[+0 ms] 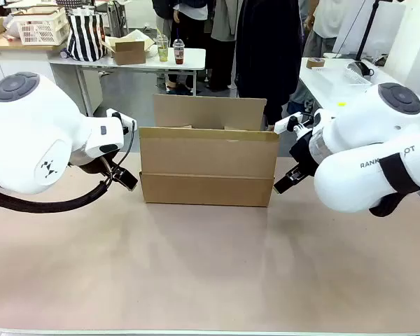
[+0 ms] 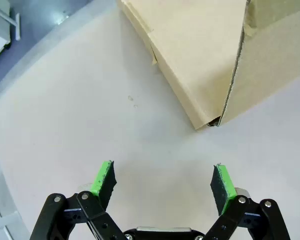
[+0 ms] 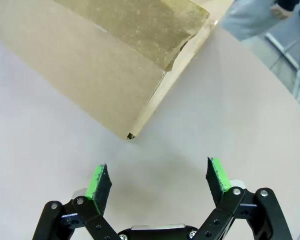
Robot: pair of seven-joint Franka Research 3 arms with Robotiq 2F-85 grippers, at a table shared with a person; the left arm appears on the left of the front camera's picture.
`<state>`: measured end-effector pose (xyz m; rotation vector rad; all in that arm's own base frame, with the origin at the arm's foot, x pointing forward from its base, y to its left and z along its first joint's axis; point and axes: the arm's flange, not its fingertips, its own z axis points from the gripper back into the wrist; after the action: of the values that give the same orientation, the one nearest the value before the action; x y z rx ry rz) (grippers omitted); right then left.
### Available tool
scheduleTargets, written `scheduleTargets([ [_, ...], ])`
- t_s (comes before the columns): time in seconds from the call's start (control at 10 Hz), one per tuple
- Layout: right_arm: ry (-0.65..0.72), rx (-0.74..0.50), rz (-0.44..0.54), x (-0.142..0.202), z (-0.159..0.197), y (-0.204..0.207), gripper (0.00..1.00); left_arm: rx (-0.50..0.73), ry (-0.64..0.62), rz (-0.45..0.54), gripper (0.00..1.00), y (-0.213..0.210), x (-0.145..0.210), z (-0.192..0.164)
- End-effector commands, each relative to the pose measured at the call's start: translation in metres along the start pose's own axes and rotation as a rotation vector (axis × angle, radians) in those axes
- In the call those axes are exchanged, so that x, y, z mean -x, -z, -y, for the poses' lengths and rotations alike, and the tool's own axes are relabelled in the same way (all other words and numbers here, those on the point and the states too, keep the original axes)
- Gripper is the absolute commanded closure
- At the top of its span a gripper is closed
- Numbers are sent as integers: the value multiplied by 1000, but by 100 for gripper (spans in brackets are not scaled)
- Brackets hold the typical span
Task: Pack the gift set into the box.
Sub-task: Place both hands on the side flaps of the Package Box and spread them outward.
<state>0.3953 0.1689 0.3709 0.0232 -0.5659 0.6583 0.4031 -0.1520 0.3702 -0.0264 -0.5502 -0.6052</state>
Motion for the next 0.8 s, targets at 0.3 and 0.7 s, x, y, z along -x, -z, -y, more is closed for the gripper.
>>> scheduleTargets([
  [0.3,0,0,0,0,0,0,0,0,0,0,0,0,0,0],
  [0.7,0,0,0,0,0,0,0,0,0,0,0,0,0,0],
])
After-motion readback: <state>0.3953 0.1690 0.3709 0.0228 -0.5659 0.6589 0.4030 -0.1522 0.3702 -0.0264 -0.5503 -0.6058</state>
